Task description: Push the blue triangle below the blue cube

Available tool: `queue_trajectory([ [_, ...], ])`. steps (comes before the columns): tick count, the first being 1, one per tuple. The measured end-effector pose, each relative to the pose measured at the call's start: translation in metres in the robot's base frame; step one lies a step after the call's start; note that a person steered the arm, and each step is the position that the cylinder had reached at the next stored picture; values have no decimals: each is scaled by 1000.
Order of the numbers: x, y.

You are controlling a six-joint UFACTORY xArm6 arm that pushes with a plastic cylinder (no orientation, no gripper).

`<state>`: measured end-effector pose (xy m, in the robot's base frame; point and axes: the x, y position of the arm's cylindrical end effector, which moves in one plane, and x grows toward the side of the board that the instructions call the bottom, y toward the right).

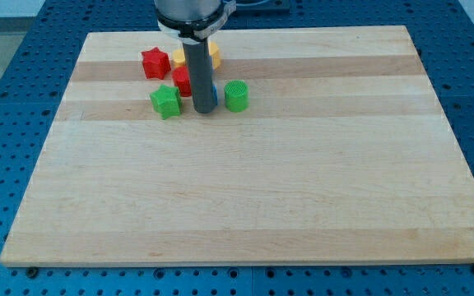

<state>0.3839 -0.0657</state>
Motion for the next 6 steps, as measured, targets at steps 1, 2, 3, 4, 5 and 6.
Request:
queue_trajectory([
  [1,0,4],
  [2,-8,4],
  [3,-13,4],
  [4,-7,4],
  [5,23,3],
  [6,67,-20],
])
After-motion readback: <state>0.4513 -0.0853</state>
